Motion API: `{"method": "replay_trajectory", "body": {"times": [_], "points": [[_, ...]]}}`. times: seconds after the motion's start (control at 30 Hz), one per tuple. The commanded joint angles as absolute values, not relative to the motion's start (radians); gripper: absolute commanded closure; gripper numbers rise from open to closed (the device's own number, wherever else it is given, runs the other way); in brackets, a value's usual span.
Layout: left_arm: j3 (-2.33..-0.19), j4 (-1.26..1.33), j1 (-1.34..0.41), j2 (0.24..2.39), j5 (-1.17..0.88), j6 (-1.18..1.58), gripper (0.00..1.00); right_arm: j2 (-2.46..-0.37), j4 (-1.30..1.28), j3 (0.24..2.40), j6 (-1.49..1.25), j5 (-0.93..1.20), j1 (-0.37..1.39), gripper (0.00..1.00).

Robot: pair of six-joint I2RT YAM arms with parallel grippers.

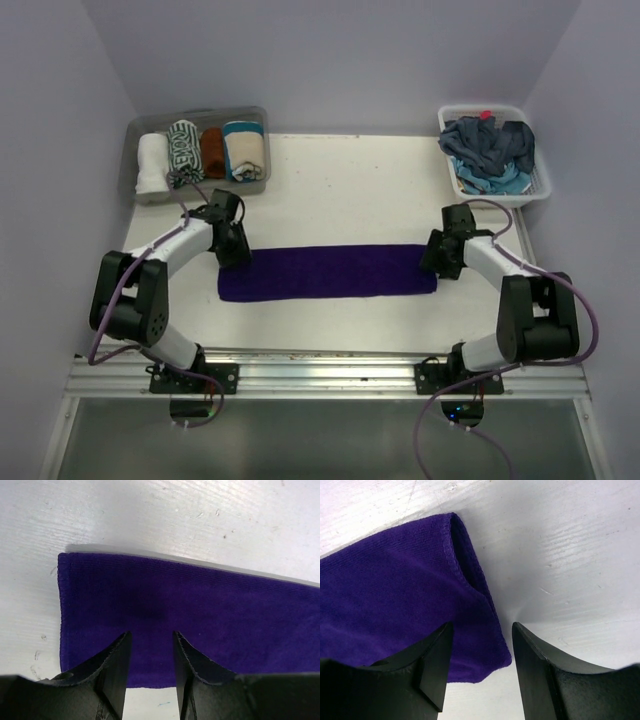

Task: Roll the towels
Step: Fold the towel

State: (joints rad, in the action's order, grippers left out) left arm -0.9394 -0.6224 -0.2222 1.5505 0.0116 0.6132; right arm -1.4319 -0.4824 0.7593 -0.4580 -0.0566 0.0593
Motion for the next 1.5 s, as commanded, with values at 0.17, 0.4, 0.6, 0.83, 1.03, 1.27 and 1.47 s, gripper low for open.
{"method": "replay_trajectory", "body": {"times": [0.17, 0.4, 0.6, 0.83, 1.03, 1.27, 1.47], "points": [[-0.965, -0.592, -0.213, 1.559, 0.023, 0.592, 0.58, -1.511, -0.403, 0.779, -0.423, -0.035, 0.058, 0.57], [-0.937, -0.597, -0.098, 1.477, 0.008, 0.552, 0.56, -1.517, -0.400, 0.782, -0.426, -0.031, 0.058, 0.91], [-0.861, -0.568, -0.086, 1.491, -0.051, 0.571, 0.57, -1.439, -0.428, 0.792, -0.437, -0.071, 0.060, 1.00], [-0.801, -0.497, -0.089, 1.513, -0.112, 0.583, 0.58, -1.295, -0.526, 0.864, -0.446, -0.067, 0.138, 1.00], [-0.795, -0.474, -0.089, 1.537, -0.126, 0.571, 0.58, -1.226, -0.587, 0.966, -0.509, -0.087, 0.303, 1.00], [-0.759, -0.428, -0.124, 1.563, -0.172, 0.594, 0.59, -1.255, -0.606, 1.107, -0.563, -0.110, 0.477, 1.00], [-0.790, -0.460, -0.124, 1.531, -0.144, 0.588, 0.59, -1.382, -0.588, 1.222, -0.594, -0.140, 0.646, 1.00]]}}
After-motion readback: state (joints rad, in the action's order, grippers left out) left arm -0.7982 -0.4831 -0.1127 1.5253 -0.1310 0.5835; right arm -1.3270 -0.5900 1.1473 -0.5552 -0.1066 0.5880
